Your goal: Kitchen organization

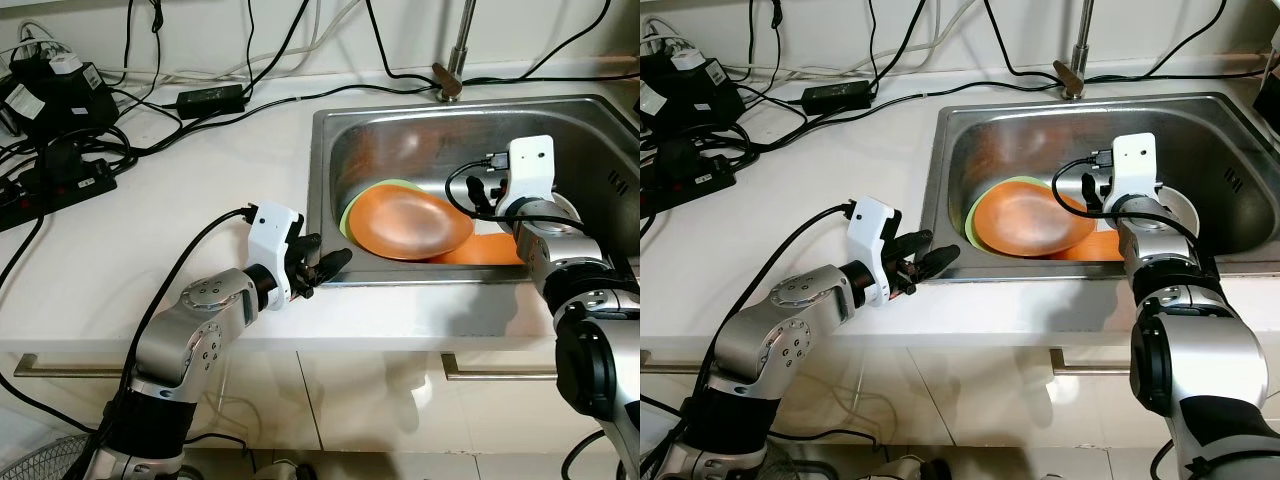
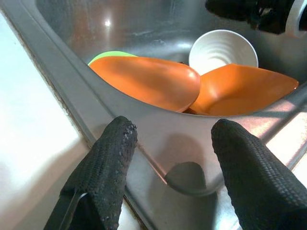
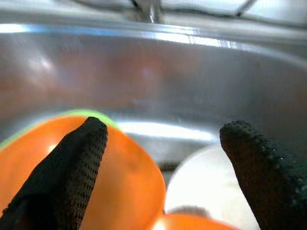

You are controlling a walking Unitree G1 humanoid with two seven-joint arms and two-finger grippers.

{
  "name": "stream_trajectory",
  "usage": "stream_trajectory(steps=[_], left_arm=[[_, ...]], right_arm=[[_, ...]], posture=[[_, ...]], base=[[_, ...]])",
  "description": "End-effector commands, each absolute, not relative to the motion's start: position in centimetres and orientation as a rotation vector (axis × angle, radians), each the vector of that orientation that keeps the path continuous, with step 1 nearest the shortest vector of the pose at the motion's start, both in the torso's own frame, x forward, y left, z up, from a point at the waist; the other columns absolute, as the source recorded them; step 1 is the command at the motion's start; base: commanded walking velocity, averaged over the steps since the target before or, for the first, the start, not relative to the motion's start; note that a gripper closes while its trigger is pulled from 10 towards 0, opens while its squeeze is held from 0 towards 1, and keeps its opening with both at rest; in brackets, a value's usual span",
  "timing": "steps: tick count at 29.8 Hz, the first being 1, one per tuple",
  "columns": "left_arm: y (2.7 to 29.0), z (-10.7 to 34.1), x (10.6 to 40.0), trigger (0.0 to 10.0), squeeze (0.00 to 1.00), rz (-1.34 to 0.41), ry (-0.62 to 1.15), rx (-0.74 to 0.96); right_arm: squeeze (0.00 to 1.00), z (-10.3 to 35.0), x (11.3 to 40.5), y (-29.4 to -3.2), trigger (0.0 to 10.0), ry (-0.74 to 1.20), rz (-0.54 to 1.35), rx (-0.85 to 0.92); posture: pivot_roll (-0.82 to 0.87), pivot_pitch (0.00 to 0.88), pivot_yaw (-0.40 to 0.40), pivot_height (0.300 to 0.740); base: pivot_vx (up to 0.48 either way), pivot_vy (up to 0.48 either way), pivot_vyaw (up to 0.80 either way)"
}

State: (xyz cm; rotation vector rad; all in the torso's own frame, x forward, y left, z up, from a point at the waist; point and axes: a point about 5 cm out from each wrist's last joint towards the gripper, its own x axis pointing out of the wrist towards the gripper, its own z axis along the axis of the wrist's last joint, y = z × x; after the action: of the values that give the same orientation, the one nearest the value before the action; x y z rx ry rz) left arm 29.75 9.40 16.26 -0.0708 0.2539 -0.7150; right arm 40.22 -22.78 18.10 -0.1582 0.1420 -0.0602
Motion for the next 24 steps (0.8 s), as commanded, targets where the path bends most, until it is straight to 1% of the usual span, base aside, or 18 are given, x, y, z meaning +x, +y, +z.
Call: stream_trajectory(steps=[1, 3, 4, 9, 16, 21, 24], left_arm=[[9.5, 17.1, 29.9, 10.0, 0.00, -0.688, 0.197, -0.041], [9.5, 17.3, 30.1, 10.0, 0.00, -0.669, 0.173, -0.039], [9.7, 18.0, 30.5, 10.0, 0.00, -0.625, 0.118, -0.038], [10.4, 19.0, 30.5, 10.0, 0.00, -0.587, 0.038, -0.055], [12.7, 20.0, 30.5, 10.0, 0.00, -0.422, -0.099, -0.031], [14.6, 20.3, 30.5, 10.0, 0.00, -0.315, -0.148, 0.004], [14.8, 20.2, 30.5, 10.0, 0.00, -0.222, -0.160, 0.018]], right_arm=[[1.00, 19.8, 40.8, -21.6, 10.0, 0.046, -0.027, -0.148], [1.00, 19.9, 40.8, -21.3, 10.0, 0.029, -0.021, -0.156], [1.00, 20.6, 40.7, -20.8, 10.0, -0.056, -0.009, -0.126], [1.00, 21.3, 40.3, -19.6, 10.0, -0.175, 0.048, -0.155], [1.00, 21.9, 38.5, -17.4, 10.0, -0.309, 0.139, -0.212], [1.00, 21.9, 37.6, -15.9, 10.0, -0.330, 0.173, -0.197], [1.00, 21.8, 36.9, -15.1, 10.0, -0.339, 0.189, -0.200]], posture=[[-0.03, 0.049, 0.127, 0.740], [-0.03, 0.048, 0.128, 0.740], [-0.04, 0.050, 0.128, 0.740], [-0.05, 0.052, 0.132, 0.740], [-0.07, 0.040, 0.126, 0.740], [-0.08, 0.035, 0.099, 0.740], [-0.09, 0.029, 0.072, 0.740]], base=[[0.000, 0.000, 0.00], [0.000, 0.000, 0.00], [0.000, 0.000, 0.00], [0.000, 0.000, 0.00], [0.000, 0.000, 0.00], [0.000, 0.000, 0.00], [0.000, 0.000, 0.00]])
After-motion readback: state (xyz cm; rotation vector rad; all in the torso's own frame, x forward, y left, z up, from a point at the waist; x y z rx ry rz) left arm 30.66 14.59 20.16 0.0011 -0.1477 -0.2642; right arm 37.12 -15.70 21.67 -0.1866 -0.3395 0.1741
